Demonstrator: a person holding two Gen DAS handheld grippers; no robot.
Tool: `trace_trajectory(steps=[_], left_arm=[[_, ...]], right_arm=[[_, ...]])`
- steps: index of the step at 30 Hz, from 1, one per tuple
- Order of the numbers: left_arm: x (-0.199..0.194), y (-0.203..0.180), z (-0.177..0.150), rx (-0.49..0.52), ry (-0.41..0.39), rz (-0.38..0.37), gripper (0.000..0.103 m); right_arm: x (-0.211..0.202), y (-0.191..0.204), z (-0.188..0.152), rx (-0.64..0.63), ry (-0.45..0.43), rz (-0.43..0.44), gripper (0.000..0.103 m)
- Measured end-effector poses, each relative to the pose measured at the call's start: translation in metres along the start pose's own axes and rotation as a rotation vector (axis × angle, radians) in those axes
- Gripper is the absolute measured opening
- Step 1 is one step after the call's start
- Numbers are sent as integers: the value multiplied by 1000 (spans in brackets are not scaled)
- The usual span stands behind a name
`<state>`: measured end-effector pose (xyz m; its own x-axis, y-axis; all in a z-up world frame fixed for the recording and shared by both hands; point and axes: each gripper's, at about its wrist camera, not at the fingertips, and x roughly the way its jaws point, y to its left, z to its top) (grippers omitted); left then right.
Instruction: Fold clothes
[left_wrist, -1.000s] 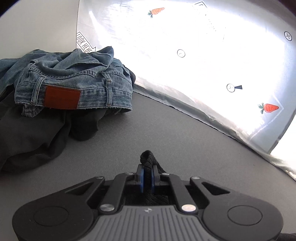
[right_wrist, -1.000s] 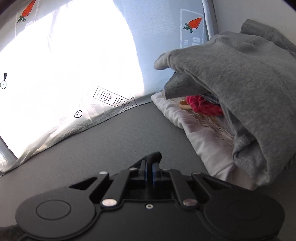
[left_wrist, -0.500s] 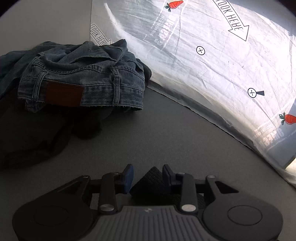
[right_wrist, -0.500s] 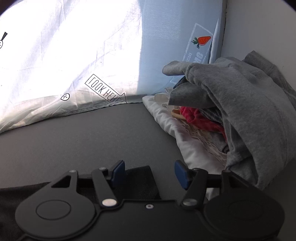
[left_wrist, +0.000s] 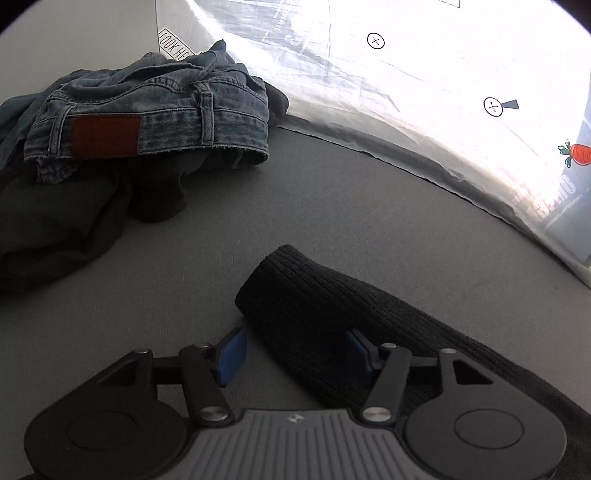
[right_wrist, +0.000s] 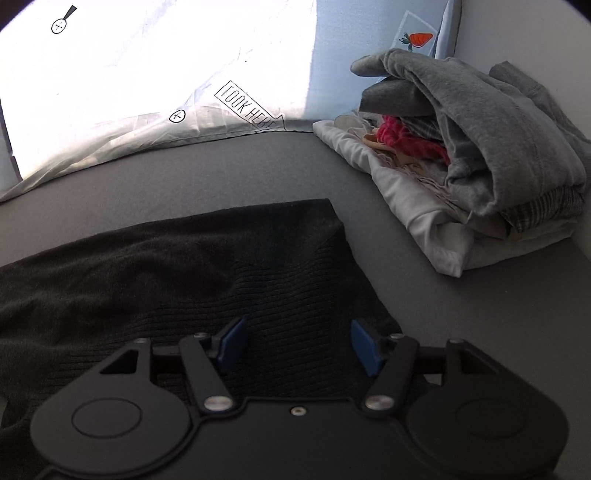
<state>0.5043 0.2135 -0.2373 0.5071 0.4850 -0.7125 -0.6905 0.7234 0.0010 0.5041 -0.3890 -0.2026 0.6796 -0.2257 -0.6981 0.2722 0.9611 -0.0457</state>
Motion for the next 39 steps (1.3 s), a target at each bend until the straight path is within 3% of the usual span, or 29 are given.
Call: trace_trajectory(steps=[3, 8, 11, 14, 19, 23, 24, 25, 29, 31, 33, 35, 37, 39], left_arm=[[-2, -11, 9, 37, 6, 30, 9], [-13, -14, 21, 139, 10, 140, 8], [-6, -7, 21, 214, 35, 218, 12], [-2, 25, 14, 117, 100, 203, 17], [-46, 60, 6, 10, 60, 88, 40], [-91, 84, -21, -84, 67, -27, 55], [-99, 88, -29, -112, 80, -59, 64], [-107, 89, -40, -111, 93, -87, 70], [-134, 82, -84, 9, 132, -142, 76], [-139, 82, -105, 34, 173, -144, 78], [-146, 82, -121, 50, 168, -139, 81], [-150, 76, -132, 132, 167, -118, 86], [-154, 72, -138, 177, 155, -115, 91], [-154, 74, -140, 152, 168, -127, 95]], right_arm=[[0, -1, -1, 30, -1, -9, 64], [1, 2, -4, 15, -12, -23, 67], [3, -2, -7, 41, -25, -41, 82], [7, -10, -9, 93, -16, -51, 93], [5, -19, -10, 105, 24, -31, 98], [-7, -29, -18, 154, 30, 2, 98], [-13, -33, -21, 176, 19, 25, 98], [-20, -38, -26, 200, 4, 46, 98], [-49, -67, -47, 343, -30, 101, 98], [-59, -89, -63, 466, -39, 162, 93], [-68, -111, -79, 599, -43, 223, 80], [-76, -131, -97, 731, -46, 272, 57], [-84, -147, -113, 824, -52, 299, 50], [-87, -159, -124, 873, -39, 306, 48]])
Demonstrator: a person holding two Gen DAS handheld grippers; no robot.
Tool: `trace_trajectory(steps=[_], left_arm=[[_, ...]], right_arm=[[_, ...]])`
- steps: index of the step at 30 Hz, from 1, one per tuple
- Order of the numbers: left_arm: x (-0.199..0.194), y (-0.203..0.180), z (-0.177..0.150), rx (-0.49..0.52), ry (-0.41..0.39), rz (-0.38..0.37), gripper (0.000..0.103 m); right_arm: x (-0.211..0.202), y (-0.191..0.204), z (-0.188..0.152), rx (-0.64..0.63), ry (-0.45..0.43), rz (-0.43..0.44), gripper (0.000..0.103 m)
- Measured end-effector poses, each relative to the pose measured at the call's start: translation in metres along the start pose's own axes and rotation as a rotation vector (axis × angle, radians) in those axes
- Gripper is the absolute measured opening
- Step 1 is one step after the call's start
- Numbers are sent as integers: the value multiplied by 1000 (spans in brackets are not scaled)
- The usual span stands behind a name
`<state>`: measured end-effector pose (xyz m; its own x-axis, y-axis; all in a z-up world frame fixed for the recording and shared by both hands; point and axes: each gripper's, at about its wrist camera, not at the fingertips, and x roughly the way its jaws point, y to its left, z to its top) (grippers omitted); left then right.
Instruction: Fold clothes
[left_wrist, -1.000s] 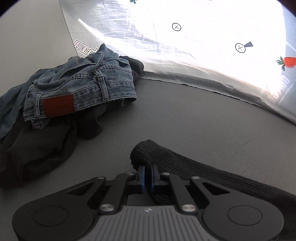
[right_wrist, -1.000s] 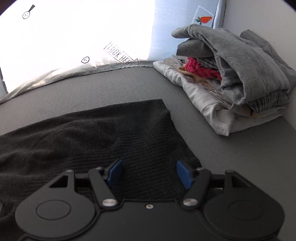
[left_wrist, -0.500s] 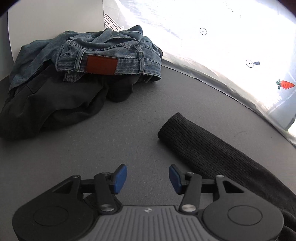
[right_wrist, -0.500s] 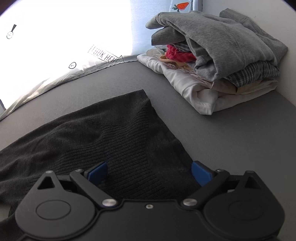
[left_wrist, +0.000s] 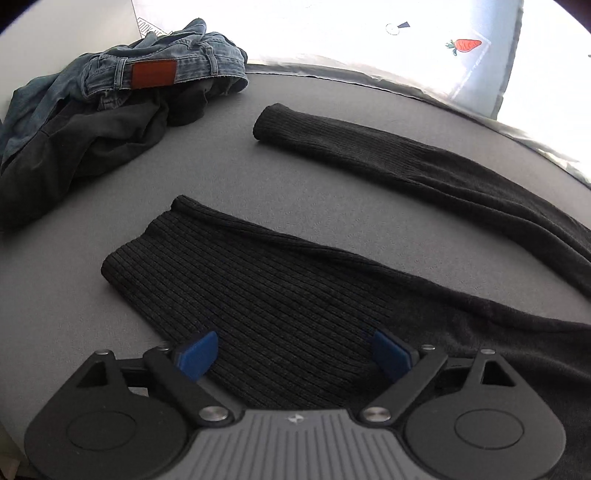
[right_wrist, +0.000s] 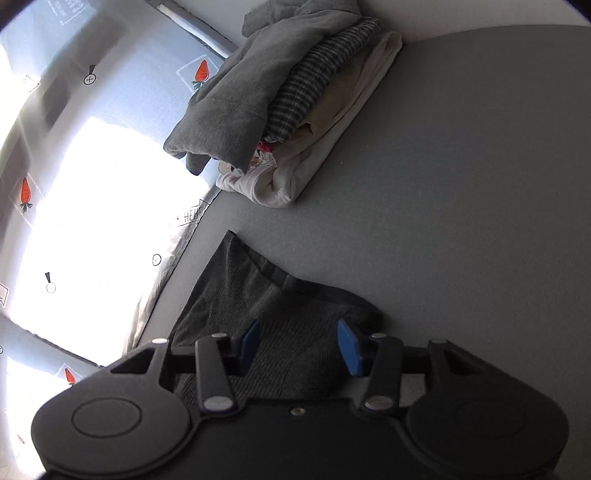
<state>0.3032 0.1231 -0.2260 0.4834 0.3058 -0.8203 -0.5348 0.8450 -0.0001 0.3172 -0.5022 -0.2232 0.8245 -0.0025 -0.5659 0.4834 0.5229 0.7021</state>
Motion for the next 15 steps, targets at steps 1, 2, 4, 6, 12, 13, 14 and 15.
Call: trace_trajectory(steps=[1, 2, 4, 6, 12, 13, 14, 15], left_arm=[[0, 0, 0, -3, 2, 0, 96], [1, -1, -1, 1, 2, 2, 97], [3, -4, -1, 12, 7, 4, 102], [5, -6, 2, 6, 12, 11, 103], [8, -8, 5, 3, 17, 19, 103], [8, -8, 5, 4, 15, 19, 103], [8, -8, 5, 5, 14, 18, 103], [8, -7, 5, 6, 12, 18, 103]], right_arm=[[-2, -6, 0, 18, 6, -1, 48], [-3, -12, -1, 36, 12, -3, 47], [-5, -24, -2, 87, 11, 13, 42], [-5, -33, -5, 158, -5, 45, 42], [9, -37, -10, 267, -13, 113, 42], [10, -34, -10, 255, -12, 110, 42], [12, -33, -11, 252, -12, 107, 42], [13, -32, -11, 259, -9, 110, 42]])
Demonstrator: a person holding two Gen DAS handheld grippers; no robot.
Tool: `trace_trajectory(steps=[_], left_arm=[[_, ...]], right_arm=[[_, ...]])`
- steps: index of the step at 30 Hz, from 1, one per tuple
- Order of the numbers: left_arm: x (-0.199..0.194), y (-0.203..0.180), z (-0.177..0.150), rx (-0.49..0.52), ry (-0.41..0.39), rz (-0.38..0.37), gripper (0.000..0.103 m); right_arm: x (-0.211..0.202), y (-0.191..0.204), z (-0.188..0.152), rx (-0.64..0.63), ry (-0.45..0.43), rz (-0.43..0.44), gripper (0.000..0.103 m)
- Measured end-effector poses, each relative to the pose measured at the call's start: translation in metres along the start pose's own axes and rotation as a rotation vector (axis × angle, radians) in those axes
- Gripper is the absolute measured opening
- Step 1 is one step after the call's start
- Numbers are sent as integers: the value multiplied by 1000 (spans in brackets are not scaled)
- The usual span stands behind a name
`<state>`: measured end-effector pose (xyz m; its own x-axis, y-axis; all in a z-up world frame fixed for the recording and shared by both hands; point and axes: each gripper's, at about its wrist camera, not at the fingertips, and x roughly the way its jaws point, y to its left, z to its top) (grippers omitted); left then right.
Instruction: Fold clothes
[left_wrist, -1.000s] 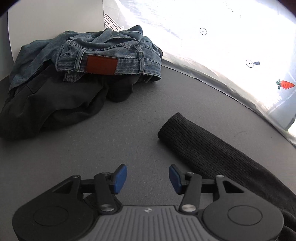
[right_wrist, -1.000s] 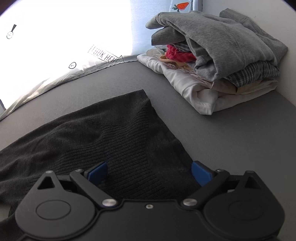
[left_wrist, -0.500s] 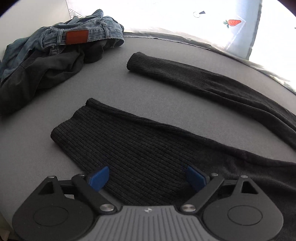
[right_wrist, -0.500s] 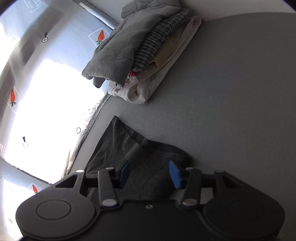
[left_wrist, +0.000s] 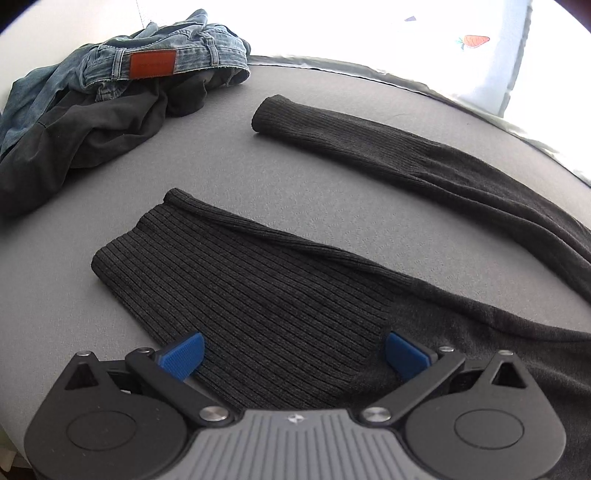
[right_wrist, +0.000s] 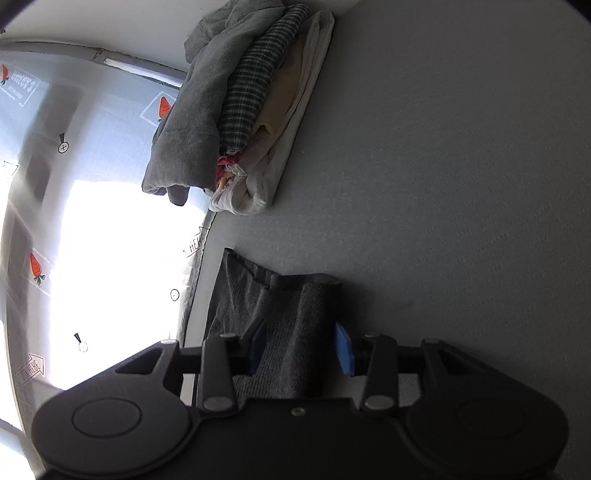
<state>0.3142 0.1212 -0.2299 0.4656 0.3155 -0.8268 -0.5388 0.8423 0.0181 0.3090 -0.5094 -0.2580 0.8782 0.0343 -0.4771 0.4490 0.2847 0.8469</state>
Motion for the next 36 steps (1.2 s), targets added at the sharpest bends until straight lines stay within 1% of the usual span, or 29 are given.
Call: trace_trajectory(steps=[3, 5, 6, 7, 8, 9, 11, 12, 13, 14, 15, 19, 20, 22, 23, 24, 25, 26, 28, 29, 32, 34, 36], left_arm=[[0, 0, 0, 2, -2, -1, 103], [0, 0, 0, 3, -2, -4, 103], [0, 0, 0, 4, -3, -5, 103], [0, 0, 0, 4, -3, -6, 103], [0, 1, 0, 4, -4, -7, 103], [0, 1, 0, 5, -2, -10, 103], [0, 3, 2, 7, 5, -24, 103], [-1, 6, 4, 0, 7, -42, 103], [-2, 12, 5, -27, 4, -73, 103], [-4, 21, 7, -76, -2, -110, 103], [-6, 32, 9, -145, -8, -151, 103], [-6, 88, 11, -493, -49, -295, 103], [-5, 101, 10, -557, -63, -309, 103], [-6, 123, 7, -653, -95, -309, 100], [-6, 132, 7, -685, -110, -299, 98], [-7, 140, 7, -698, -117, -277, 92], [-8, 147, 7, -707, -121, -254, 83], [-8, 153, 6, -710, -119, -231, 79], [-5, 162, 7, -688, -107, -176, 65], [-2, 164, 9, -659, -104, -161, 63], [5, 159, 18, -543, -108, -118, 63], [11, 150, 21, -471, -126, -59, 65], [15, 139, 23, -426, -140, -1, 65]], right_arm=[[5, 2, -2, 12, 24, 7, 42], [6, 6, -4, -18, 32, -7, 41], [6, 6, -5, -18, 27, -29, 39], [6, 6, -6, -17, 22, -52, 28], [5, 6, -7, -16, 17, -74, 13], [5, 7, -7, -15, 11, -97, 10], [4, 4, -9, 3, -4, -92, 10], [3, 2, -10, 11, -11, -90, 10], [3, 4, -12, -1, -18, -98, 10], [2, 6, -13, -14, -24, -107, 9], [2, 7, -13, -20, -26, -112, 9], [-1, -1, -12, 26, -33, -80, 9], [-2, -4, -12, 43, -37, -71, 9], [-3, -6, -13, 63, -43, -61, 9], [-3, -8, -14, 73, -47, -57, 9], [-3, -8, -14, 77, -49, -55, 9], [-3, -8, -15, 82, -50, -52, 9], [-3, -9, -15, 88, -51, -50, 9], [-3, -9, -15, 100, -54, -46, 9], [-3, -10, -15, 105, -56, -44, 9], [-3, -9, -16, 109, -60, -47, 9], [-2, -6, -15, 95, -60, -62, 9], [-2, -2, -15, 78, -58, -77, 9]])
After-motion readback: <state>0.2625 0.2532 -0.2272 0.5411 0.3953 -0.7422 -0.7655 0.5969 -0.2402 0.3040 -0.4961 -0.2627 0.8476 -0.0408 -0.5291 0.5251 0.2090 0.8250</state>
